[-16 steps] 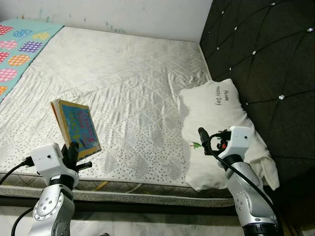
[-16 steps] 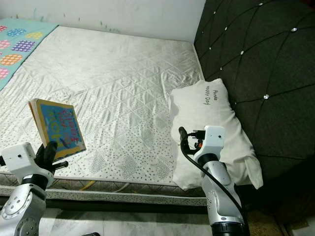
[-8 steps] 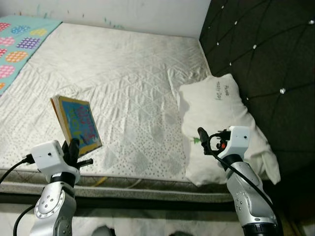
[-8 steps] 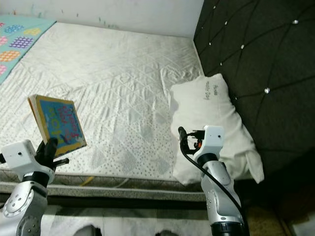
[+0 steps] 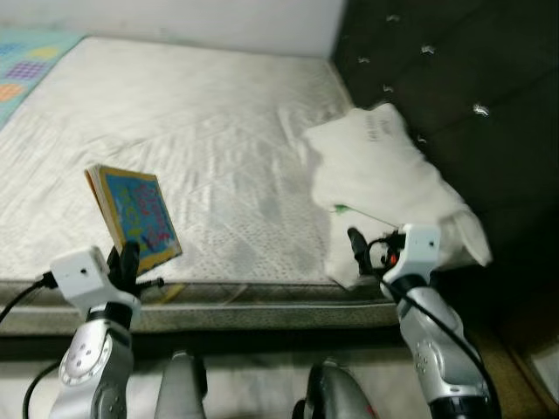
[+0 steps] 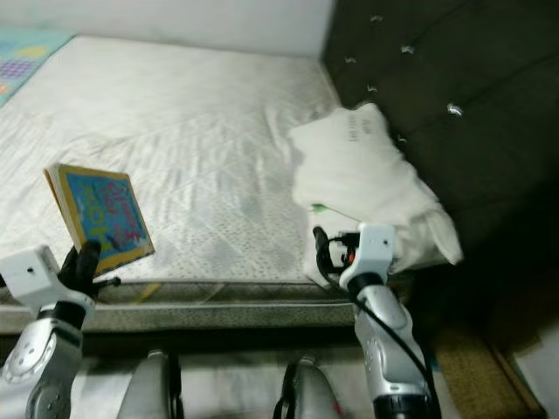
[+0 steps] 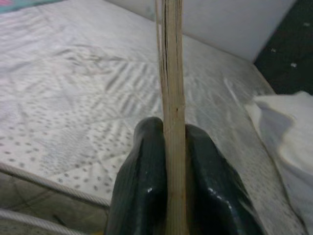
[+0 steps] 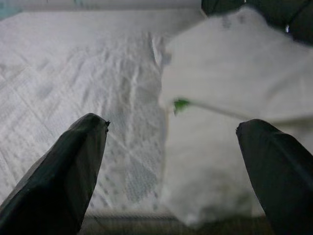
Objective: Clean up the room
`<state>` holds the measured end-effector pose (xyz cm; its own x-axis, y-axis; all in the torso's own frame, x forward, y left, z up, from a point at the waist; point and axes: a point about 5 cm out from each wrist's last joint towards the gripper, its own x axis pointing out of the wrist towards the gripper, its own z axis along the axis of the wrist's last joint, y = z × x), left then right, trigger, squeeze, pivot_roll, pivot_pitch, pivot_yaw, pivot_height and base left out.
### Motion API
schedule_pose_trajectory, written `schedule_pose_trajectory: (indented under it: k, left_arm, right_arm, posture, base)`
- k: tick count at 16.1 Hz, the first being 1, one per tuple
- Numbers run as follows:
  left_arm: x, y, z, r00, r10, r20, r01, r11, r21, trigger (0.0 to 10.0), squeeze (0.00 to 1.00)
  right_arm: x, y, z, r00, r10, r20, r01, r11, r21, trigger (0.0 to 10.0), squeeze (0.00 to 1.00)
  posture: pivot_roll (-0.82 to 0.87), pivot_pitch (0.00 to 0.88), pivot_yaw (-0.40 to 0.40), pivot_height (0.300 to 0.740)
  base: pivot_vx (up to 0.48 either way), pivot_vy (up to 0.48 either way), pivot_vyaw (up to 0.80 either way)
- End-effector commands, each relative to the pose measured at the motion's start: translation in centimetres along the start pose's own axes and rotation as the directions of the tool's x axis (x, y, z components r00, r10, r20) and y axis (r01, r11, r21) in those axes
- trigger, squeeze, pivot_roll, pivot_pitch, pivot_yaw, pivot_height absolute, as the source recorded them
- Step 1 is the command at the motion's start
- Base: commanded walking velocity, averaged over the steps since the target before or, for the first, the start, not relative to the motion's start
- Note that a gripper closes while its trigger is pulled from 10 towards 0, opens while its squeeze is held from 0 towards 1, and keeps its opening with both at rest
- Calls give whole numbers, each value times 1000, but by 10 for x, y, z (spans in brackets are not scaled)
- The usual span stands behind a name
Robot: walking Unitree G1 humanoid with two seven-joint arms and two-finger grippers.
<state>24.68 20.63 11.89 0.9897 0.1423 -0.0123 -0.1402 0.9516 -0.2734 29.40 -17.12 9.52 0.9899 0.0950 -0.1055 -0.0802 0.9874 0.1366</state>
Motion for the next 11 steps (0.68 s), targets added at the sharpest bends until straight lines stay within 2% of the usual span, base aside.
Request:
schedule_pose_trajectory:
  k: [1, 5, 11]
  left_arm:
    - [-1, -1, 9, 999, -13, 51, 13, 1000, -4, 10000, 0]
    - [-2, -2, 10, 998, -24, 54, 25, 1000, -10, 10000, 0]
    - [0, -3, 11, 998, -38, 52, 38, 999, -15, 10000, 0]
  right_arm:
    - [6, 5, 8, 999, 25, 23, -25, 1000, -12, 10000, 0]
    - [6, 6, 7, 999, 31, 21, -30, 999, -16, 10000, 0]
    - [7, 6, 8, 999, 26, 21, -25, 1000, -16, 10000, 0]
  posture:
    - [-42, 108, -96, 623]
    - [-39, 110, -97, 623]
    - [-42, 123, -95, 623]
  base:
    - [0, 0, 0]
    - [0, 0, 0]
    - [282, 0, 0]
